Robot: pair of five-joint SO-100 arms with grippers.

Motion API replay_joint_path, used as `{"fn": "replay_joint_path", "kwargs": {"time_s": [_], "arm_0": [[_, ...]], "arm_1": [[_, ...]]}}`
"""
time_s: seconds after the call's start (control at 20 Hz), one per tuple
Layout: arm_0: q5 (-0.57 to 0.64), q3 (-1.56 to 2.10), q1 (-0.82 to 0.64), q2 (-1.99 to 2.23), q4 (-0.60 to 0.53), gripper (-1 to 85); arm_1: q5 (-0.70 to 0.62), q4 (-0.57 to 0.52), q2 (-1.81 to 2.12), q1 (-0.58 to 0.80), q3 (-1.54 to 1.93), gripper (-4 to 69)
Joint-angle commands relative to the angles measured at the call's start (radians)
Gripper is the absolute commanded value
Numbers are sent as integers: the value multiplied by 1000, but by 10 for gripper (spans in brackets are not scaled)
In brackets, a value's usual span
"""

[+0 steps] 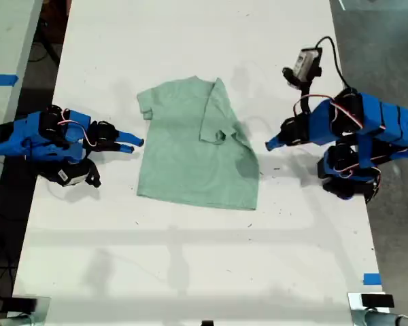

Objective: Fold t shirt

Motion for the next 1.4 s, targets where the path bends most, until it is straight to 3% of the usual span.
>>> {"fn": "replay_joint_path", "kwargs": {"time_s": [0.0, 0.15, 0.35, 1.35], "arm_0": [[-14, -9, -8, 8, -21, 180], [-14, -9, -8, 8, -21, 180], [-14, -9, -8, 8, -21, 180], [-14, -9, -9, 8, -21, 180]], "arm_1": [[69, -120, 407, -69, 465, 12], [61, -92, 844, -94, 844, 13], [-11, -150, 876, -52, 1111, 12], [44, -137, 876, -78, 1103, 15]]}}
